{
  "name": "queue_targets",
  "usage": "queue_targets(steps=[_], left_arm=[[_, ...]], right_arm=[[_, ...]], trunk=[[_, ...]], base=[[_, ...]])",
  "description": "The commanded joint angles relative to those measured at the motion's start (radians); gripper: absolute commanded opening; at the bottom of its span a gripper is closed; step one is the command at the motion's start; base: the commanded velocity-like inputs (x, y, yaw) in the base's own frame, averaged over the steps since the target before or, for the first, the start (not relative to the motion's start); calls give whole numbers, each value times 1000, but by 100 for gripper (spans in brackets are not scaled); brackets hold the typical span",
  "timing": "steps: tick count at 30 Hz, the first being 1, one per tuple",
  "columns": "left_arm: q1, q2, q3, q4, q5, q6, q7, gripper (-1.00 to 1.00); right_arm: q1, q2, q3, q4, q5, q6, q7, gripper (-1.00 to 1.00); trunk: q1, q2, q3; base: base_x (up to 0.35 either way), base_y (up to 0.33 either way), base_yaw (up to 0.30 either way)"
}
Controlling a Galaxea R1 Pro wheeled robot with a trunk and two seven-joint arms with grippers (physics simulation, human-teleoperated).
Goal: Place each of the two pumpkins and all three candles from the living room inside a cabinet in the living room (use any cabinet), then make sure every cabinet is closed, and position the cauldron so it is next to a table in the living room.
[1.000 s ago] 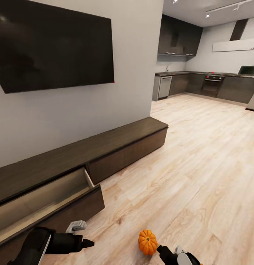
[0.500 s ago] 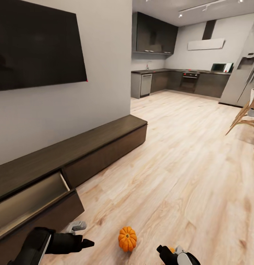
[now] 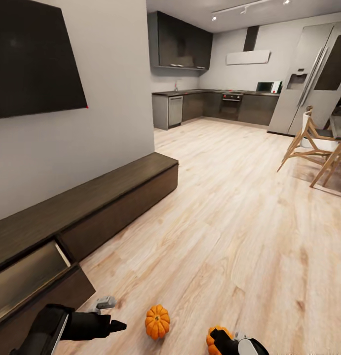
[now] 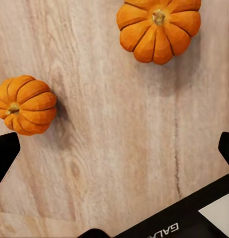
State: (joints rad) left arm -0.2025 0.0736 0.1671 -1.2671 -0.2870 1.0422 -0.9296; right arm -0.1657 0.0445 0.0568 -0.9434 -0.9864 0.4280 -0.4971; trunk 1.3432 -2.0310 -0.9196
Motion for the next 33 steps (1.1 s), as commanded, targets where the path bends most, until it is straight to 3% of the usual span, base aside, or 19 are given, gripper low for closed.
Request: queue_targets(steps=[1,33], left_arm=[[0,0,0,0,0,0,0,100],[0,0,1,0,1,1,0,100]], right_arm=[[0,0,0,0,0,0,0,100],[0,-7,0,0,-1,2,2,100]], trunk=[[0,0,-1],[0,0,-23]], base=[[165,-60,-257],[87,-4,-239]])
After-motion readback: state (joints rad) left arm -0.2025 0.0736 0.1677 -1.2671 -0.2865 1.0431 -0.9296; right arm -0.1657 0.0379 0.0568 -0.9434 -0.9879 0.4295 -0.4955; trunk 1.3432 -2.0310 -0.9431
